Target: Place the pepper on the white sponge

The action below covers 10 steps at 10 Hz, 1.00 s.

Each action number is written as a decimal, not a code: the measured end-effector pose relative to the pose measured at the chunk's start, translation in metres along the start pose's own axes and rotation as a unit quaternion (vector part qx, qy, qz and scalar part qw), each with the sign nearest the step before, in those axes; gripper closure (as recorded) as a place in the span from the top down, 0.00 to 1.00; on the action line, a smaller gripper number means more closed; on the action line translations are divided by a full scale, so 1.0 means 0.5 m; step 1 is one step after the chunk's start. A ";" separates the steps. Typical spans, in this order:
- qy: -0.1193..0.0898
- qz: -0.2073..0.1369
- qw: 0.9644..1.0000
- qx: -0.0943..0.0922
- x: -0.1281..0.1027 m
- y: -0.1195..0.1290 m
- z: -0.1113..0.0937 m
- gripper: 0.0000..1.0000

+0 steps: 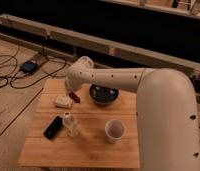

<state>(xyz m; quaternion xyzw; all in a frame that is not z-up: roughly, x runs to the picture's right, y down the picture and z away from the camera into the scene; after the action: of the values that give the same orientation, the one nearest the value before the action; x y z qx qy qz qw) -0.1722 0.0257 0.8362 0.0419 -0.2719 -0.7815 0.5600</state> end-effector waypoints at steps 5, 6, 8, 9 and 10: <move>0.012 -0.031 0.999 0.025 -0.009 -0.103 0.028 0.00; 0.017 -0.037 0.999 0.031 -0.006 -0.122 0.044 0.00; 0.022 -0.048 0.998 0.037 0.004 -0.146 0.074 0.00; 0.023 -0.052 0.998 0.039 0.013 -0.157 0.095 0.00; 0.026 -0.056 0.997 0.038 0.025 -0.158 0.111 0.00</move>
<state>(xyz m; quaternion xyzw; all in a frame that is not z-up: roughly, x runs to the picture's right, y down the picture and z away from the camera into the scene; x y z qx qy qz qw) -0.2649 0.0531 0.8490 0.0982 -0.2841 -0.7994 0.5203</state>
